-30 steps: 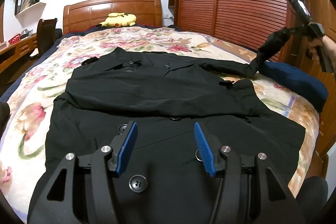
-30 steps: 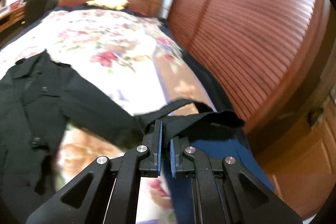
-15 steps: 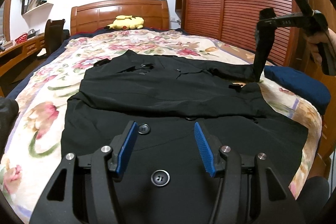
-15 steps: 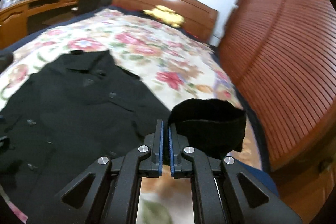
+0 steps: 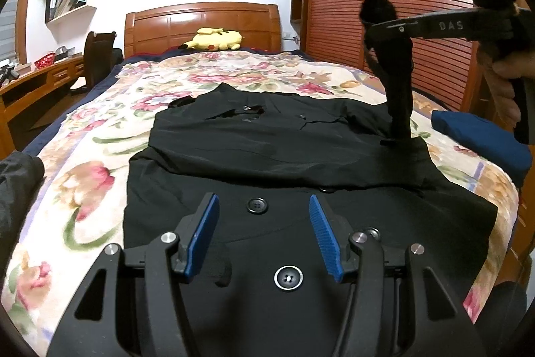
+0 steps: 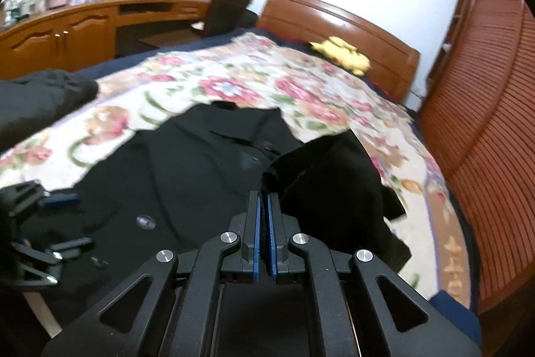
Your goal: Fold large clothes
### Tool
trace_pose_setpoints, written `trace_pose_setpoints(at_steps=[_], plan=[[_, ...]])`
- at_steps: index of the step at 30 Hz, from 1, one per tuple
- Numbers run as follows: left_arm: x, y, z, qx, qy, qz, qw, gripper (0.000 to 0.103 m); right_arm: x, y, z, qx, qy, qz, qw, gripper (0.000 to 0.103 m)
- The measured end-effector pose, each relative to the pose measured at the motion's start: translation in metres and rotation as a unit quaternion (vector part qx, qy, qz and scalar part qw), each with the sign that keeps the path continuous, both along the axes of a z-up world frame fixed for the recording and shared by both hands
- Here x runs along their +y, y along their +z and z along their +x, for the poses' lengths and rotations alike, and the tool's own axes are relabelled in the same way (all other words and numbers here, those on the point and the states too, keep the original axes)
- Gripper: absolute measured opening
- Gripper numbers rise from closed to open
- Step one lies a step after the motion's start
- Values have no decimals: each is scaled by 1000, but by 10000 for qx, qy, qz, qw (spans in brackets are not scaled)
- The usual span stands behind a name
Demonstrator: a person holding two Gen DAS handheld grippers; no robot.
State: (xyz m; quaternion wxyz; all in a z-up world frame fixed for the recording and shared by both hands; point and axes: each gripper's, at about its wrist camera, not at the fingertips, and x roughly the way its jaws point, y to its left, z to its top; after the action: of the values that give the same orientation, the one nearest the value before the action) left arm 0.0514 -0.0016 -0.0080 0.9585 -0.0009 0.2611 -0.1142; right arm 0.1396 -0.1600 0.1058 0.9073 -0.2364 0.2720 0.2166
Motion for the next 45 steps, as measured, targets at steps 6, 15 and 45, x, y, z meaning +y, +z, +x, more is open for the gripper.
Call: trace_pose_setpoints(at_steps=[6, 15, 45], plan=[[11, 0, -1, -9, 99, -43, 9999, 55, 27, -6, -7, 123, 243, -70, 9996, 1], [20, 0, -6, -23, 187, -12, 9998, 55, 46, -25, -17, 299, 447, -110, 9985, 0], [33, -2, -9, -31, 290, 1, 9996, 55, 20, -148, 20, 1528, -188, -45, 9881, 18]])
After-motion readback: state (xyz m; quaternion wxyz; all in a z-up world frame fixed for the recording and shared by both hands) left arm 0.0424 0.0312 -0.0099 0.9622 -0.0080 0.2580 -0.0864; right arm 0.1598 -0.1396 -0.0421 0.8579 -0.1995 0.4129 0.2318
